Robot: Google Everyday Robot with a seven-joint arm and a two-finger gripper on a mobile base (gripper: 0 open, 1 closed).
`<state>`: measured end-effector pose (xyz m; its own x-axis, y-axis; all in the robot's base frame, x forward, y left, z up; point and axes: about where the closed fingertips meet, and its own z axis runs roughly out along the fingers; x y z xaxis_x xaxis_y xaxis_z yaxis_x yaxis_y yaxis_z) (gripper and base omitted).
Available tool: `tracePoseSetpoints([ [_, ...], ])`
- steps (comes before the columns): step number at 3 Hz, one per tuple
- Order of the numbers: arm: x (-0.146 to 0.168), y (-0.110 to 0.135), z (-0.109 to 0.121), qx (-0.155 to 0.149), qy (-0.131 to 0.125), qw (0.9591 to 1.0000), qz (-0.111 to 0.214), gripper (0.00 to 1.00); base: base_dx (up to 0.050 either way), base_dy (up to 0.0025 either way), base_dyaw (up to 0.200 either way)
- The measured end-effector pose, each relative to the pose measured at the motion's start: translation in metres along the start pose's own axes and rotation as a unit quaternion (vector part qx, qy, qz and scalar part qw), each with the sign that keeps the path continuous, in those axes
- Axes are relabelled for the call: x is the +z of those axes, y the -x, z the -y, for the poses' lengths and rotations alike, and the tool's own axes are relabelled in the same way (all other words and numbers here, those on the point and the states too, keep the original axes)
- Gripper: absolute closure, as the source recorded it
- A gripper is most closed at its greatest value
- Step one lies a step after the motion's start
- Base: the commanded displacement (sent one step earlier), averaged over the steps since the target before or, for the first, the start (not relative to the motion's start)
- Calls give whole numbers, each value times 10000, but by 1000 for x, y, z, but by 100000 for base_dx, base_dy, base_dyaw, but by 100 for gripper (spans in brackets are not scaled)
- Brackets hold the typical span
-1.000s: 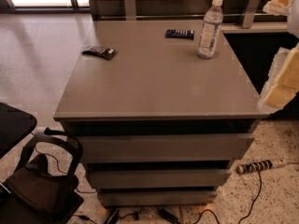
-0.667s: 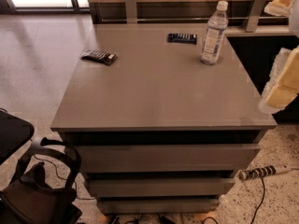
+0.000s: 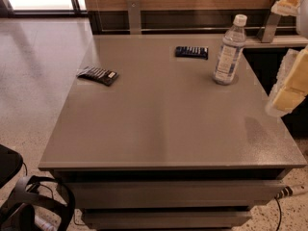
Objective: Move blue plastic bottle near rxbar chocolate
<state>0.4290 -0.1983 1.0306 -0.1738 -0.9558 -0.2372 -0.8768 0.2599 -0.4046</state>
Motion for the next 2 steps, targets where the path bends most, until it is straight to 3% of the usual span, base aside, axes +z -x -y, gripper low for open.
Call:
tracePoseSetpoints([
  [2,-2,-2,8,88,-20,9998,159,0,0,0,0],
])
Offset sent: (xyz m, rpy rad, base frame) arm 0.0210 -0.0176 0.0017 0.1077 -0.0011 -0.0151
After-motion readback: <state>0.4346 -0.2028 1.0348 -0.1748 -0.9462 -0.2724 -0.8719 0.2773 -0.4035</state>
